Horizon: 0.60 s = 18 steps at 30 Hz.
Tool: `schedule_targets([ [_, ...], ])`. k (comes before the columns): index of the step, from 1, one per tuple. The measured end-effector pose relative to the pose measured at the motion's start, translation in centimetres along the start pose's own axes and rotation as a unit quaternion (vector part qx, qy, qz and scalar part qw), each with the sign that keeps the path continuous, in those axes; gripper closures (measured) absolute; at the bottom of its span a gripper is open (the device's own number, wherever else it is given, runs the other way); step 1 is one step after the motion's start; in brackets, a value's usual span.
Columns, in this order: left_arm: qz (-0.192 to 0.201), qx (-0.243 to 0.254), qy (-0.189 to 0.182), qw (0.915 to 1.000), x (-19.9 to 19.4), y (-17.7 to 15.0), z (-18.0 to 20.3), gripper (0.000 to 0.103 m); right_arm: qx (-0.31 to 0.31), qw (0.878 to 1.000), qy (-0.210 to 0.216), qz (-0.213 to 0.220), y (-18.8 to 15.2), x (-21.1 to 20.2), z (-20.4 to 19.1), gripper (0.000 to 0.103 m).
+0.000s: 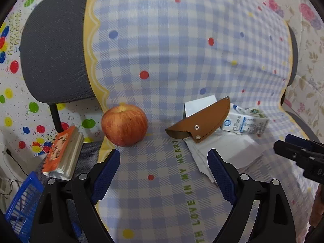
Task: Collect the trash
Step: 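Grasp the white folded tissue with the right tool and lift it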
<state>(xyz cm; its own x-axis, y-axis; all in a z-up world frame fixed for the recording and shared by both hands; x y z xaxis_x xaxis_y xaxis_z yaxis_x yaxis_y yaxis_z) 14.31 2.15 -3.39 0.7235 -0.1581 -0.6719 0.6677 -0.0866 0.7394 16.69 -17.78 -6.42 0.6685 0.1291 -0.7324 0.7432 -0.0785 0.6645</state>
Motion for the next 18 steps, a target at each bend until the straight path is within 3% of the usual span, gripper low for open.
schedule_targets([
  [7,-0.013,-0.007,0.005,0.9999,2.2,0.3,-1.0,0.016,-0.02,0.998,-0.007,-0.053,0.6,5.2,-1.3,0.041],
  [12,-0.016,-0.005,0.009,0.9998,2.3,0.4,-1.1,0.016,-0.088,0.994,-0.05,-0.041,-0.4,5.5,-3.3,0.04],
  [13,-0.016,-0.007,0.009,0.9998,2.1,0.3,-1.2,0.016,-0.094,0.993,-0.053,-0.038,-0.6,5.4,-3.5,0.046],
  [15,-0.015,-0.01,0.008,0.9998,1.8,0.3,-1.1,0.016,-0.098,0.994,-0.045,-0.031,-1.2,4.5,-3.6,0.082],
  [16,-0.015,-0.01,0.008,0.9998,1.6,0.2,-1.1,0.016,-0.087,0.995,-0.013,-0.045,-1.6,4.4,-3.4,0.1],
  [18,-0.015,-0.008,0.007,0.9998,1.2,0.1,-1.0,0.016,-0.08,0.996,0.003,-0.035,-2.6,3.2,-3.1,0.1],
])
Point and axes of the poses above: each gripper's, at about its wrist camera, not at the fingertips, and x roughly the way its jaws point, z to its right, y to its top, the point moved 1 cm from there along x, roughly the way its jaws point, and after that the axes turned 5 degrees about -y, right-handed, at the moved point
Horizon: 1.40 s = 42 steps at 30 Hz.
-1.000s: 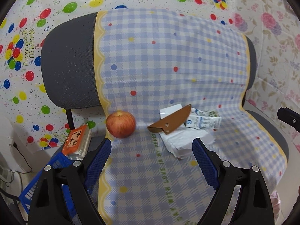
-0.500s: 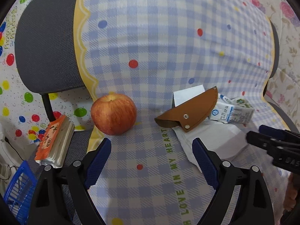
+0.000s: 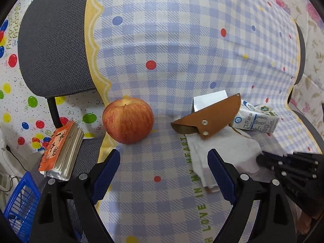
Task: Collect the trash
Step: 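Grasp the white folded tissue with the right tool and lift it, then grasp the brown leather sheath with the left tool while the right tool holds the tissue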
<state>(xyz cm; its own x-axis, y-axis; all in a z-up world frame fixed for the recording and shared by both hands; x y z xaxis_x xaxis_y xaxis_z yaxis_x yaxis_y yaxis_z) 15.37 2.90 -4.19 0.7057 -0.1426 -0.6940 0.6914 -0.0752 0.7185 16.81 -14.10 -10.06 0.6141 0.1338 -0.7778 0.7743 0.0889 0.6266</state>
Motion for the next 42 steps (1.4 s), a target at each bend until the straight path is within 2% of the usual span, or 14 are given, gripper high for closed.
schedule_targets([
  [3,0.004,0.008,0.001,1.0,-0.8,-0.1,0.4,0.016,0.009,0.999,0.015,0.038,-1.4,-3.4,0.5,0.1],
  [6,0.008,0.015,-0.002,0.9999,-1.4,-0.1,0.9,0.016,0.031,0.996,0.007,0.081,-2.2,-7.6,2.3,0.101],
  [12,0.008,0.026,-0.011,0.9996,-1.0,0.1,2.6,0.016,0.068,0.982,-0.079,0.158,-2.7,-13.2,6.0,0.101],
  [14,0.005,0.036,-0.007,0.9993,-0.2,0.3,3.4,0.016,0.08,0.98,-0.088,0.163,-2.6,-13.4,6.6,0.101],
  [19,-0.008,0.077,0.004,0.997,2.6,1.1,4.9,0.021,0.085,0.982,-0.071,0.151,-2.1,-11.6,6.6,0.101],
  [22,-0.029,0.093,-0.009,0.9952,4.8,1.6,5.3,0.019,0.086,0.984,-0.063,0.146,-1.7,-10.7,6.8,0.101],
  [26,-0.051,0.143,0.008,0.9883,7.4,1.9,6.6,0.016,0.092,0.984,-0.058,0.144,-1.2,-10.0,7.0,0.101],
  [32,-0.066,0.157,0.013,0.9854,9.8,3.0,7.4,0.017,0.099,0.984,-0.054,0.14,-1.0,-9.3,7.2,0.101],
  [33,-0.066,0.154,0.013,0.9857,9.9,3.1,7.4,0.02,0.099,0.984,-0.053,0.139,-1.0,-9.2,7.2,0.101],
  [36,-0.058,0.149,0.023,0.9868,9.1,3.1,7.3,0.038,0.102,0.984,-0.051,0.137,-1.2,-9.4,7.3,0.101],
  [39,-0.046,0.145,0.027,0.988,7.7,3.0,7.1,0.062,0.104,0.983,-0.048,0.141,-1.5,-10.3,7.2,0.101],
  [40,-0.035,0.146,0.028,0.9883,6.8,3.1,7.1,0.078,0.104,0.983,-0.048,0.143,-1.6,-10.6,7.1,0.101],
  [41,-0.03,0.141,0.026,0.9892,5.9,3.2,7.0,0.085,0.103,0.983,-0.048,0.146,-1.7,-11.1,7.0,0.101],
  [42,-0.028,0.132,0.016,0.9907,5.2,3.3,6.8,0.087,0.102,0.982,-0.048,0.15,-1.9,-11.7,6.9,0.101],
])
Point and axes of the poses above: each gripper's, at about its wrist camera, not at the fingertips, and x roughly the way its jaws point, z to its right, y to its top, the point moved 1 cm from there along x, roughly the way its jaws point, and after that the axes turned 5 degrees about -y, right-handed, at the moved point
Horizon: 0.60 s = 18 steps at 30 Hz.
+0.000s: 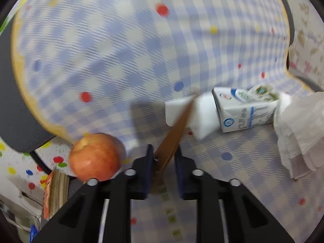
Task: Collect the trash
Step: 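Grasp the brown leather sheath with the left tool while the right tool holds the tissue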
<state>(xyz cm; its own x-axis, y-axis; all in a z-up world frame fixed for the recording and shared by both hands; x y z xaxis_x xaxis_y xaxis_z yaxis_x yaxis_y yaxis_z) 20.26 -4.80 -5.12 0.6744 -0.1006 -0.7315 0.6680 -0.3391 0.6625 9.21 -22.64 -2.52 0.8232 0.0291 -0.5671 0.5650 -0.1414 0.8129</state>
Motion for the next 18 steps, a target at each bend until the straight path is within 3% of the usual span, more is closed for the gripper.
schedule_targets([
  [6,0.003,-0.079,-0.118,0.9899,-6.4,-1.9,-0.5,0.091,-0.001,1.0,0.005,0.009,-0.7,-3.4,0.2,0.101],
  [11,0.001,-0.092,-0.149,0.9845,-10.7,-5.3,1.6,0.09,-0.013,1.0,0.006,-0.005,-2.3,-5.8,0.5,0.1],
  [18,-0.025,-0.093,-0.173,0.9803,-12.0,-8.7,4.6,0.089,0.003,0.998,0.01,-0.057,-6.0,-6.8,2.2,0.1],
])
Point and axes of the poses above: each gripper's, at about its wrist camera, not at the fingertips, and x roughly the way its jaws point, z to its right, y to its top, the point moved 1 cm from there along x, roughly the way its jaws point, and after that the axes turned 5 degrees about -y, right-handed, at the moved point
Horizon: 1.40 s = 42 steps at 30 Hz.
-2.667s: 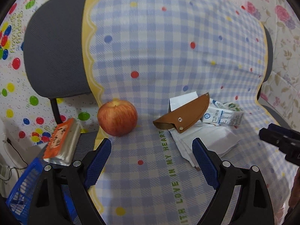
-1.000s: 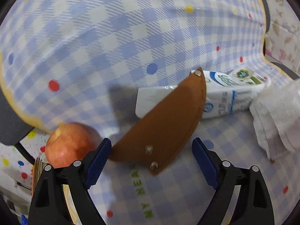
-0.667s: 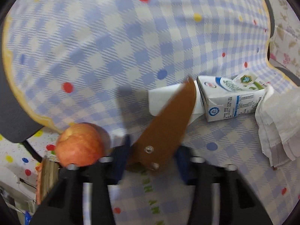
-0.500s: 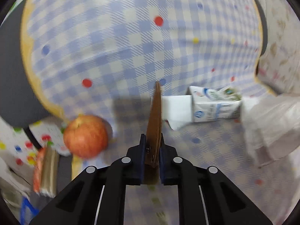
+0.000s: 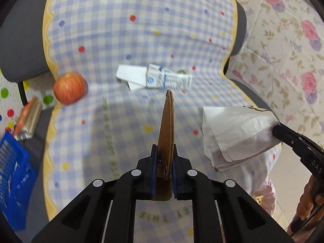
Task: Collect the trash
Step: 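Carry the sheath and tissue over the pink-lined bin with both tools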
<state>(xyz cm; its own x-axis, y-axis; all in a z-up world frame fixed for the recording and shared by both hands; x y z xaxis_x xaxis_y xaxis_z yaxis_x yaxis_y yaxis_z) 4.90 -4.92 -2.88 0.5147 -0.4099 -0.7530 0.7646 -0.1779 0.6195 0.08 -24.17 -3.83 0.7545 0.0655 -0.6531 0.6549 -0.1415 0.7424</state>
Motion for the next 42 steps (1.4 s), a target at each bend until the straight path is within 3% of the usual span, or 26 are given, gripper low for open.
schedule_targets([
  [8,-0.008,0.013,0.028,0.9995,1.1,-2.5,1.1,0.075,0.02,1.0,-0.011,0.003,-1.3,-1.4,1.4,0.1],
  [18,0.039,0.015,0.025,0.9988,-1.6,-3.6,2.0,0.088,0.011,1.0,-0.017,0.019,-1.5,-2.5,0.8,0.1],
  [28,0.096,0.048,-0.032,0.9937,-5.0,-2.9,8.0,0.088,0.011,0.997,-0.044,0.056,-1.5,-7.3,2.2,0.1],
  [42,0.082,0.109,-0.126,0.9826,-3.4,-6.0,16.6,0.088,0.038,0.987,-0.147,0.057,-7.5,-14.3,8.0,0.1],
])
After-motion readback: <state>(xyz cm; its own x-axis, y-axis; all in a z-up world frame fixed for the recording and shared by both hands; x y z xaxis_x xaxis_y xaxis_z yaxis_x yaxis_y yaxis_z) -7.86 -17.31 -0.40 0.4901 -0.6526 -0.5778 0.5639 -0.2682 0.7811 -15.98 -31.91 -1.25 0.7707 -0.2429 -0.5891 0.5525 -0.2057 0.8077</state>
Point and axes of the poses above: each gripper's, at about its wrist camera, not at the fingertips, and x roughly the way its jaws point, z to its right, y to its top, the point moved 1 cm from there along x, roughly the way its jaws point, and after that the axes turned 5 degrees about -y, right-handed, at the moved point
